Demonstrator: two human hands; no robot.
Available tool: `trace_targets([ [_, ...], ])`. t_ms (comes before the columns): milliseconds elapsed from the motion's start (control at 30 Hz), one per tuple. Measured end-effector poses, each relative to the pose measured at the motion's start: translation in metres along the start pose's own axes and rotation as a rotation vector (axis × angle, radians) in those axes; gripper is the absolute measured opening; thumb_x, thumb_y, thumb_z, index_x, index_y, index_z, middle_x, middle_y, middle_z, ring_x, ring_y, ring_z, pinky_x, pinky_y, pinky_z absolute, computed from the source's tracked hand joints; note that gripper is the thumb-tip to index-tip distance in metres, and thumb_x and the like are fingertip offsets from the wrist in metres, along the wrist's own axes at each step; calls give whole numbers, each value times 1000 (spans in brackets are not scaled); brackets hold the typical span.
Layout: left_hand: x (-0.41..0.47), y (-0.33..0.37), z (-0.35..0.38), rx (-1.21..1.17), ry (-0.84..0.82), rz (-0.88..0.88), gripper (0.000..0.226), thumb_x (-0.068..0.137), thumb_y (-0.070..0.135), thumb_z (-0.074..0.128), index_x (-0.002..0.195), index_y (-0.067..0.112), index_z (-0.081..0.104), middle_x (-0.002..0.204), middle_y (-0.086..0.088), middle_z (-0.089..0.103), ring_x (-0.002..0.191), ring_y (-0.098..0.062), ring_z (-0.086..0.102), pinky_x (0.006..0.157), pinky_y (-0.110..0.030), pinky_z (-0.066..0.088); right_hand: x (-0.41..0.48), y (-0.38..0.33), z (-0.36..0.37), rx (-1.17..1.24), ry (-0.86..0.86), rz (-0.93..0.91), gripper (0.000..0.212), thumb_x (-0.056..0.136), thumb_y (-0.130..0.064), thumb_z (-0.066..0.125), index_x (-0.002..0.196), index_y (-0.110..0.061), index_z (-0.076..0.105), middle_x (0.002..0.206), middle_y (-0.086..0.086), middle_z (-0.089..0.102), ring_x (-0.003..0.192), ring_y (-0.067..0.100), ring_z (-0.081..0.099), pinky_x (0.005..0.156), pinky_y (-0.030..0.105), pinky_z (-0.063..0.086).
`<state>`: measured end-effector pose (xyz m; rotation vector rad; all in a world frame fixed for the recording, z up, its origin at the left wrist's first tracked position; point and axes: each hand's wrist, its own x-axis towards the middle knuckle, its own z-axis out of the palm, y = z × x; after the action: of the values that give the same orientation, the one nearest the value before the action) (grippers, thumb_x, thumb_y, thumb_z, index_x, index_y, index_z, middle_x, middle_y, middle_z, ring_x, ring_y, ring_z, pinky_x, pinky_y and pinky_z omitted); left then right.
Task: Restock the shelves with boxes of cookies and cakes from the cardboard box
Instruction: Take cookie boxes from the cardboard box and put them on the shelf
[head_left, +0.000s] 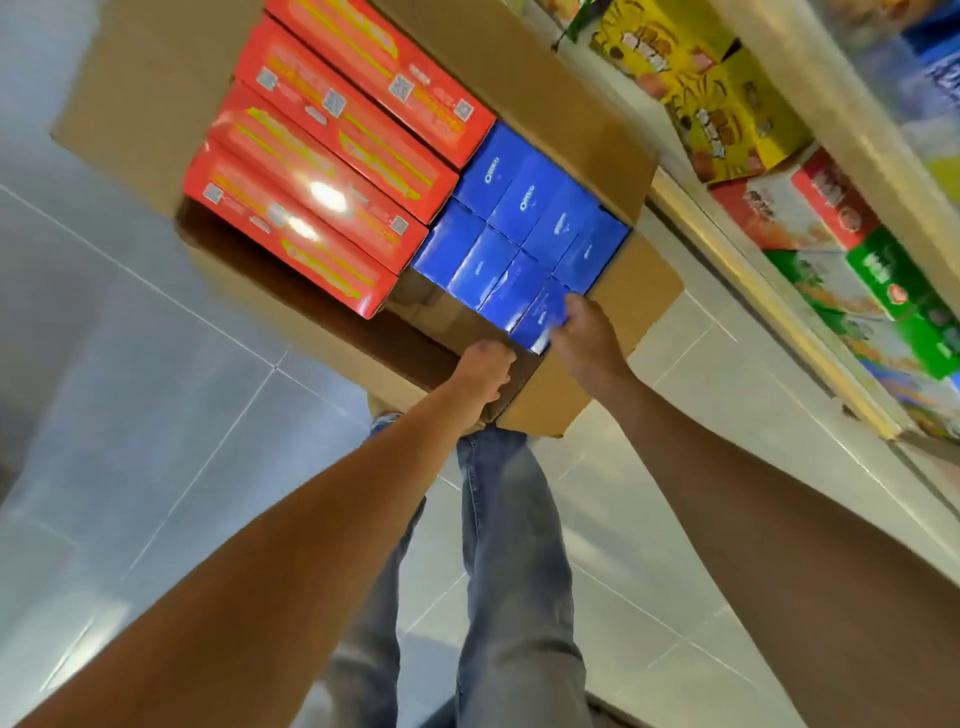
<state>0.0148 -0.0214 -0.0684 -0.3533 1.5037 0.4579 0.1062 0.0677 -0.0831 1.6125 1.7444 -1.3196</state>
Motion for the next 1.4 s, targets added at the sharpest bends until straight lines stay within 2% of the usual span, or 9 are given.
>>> trace_targets([
  [300,67,-6,3,-114,47,-47,11,97,17,44,89,16,52,105,-6,46,97,-19,45,84,-30,39,44,28,30,-177,303,-166,41,86,-8,47,125,-5,54,134,10,46,118,24,47,80,28,43],
  [433,74,-8,-2,-195,39,-62,29,96,21,49,123,10,52,103,-4,48,96,-18,49,89,-30,40,41,35,41,-228,265,-190,39,87,-8,48,124,-6,58,131,11,47,117,25,46,80,32,49],
  [567,71,-12,-7,-496,-62,-103,14,92,6,43,86,10,55,84,-4,48,79,-15,46,79,-24,42,35,32,54,-216,257,-104,42,89,-11,49,131,-4,50,137,12,36,121,24,38,83,26,47],
  [700,53,-22,-17,-674,-87,-103,26,89,-3,34,73,8,51,67,-2,65,100,-20,54,97,-27,44,24,26,55,-61,219,8,33,90,-17,50,122,-6,54,137,12,35,120,28,37,88,33,48],
  [800,28,-27,-24,-726,-196,-120,23,87,1,32,84,1,54,93,-13,66,101,-28,59,94,-31,49,7,18,49,114,230,75,40,88,-28,59,123,-12,46,133,13,35,108,29,51,83,39,55],
  [1000,-39,-7,-29,-337,-232,-126,27,94,8,35,113,-5,50,122,-21,54,113,-30,54,102,-34,42,-35,-8,19,161,186,201,47,83,-21,68,122,-16,41,126,13,47,92,27,60,66,30,51],
  [1133,-76,18,-32,363,59,216,37,95,6,41,130,-6,47,128,-22,55,96,-18,45,77,-22,45,-71,-23,-12,79,156,272,65,82,-34,69,131,-11,34,126,15,48,104,31,59,69,33,49],
  [1300,-140,59,-36,591,-26,420,53,92,-2,44,143,11,35,141,-8,46,115,-25,54,81,-27,41,-120,-36,-87,142,96,213,85,83,-33,69,143,-3,16,135,18,47,118,34,53,89,39,47],
  [1400,-185,87,-29,686,-83,497,60,90,-8,45,145,9,29,149,-9,37,126,-28,47,77,-24,39,-155,-49,-130,299,43,187,75,84,-21,69,138,-3,19,125,15,49,104,25,54,78,34,45],
])
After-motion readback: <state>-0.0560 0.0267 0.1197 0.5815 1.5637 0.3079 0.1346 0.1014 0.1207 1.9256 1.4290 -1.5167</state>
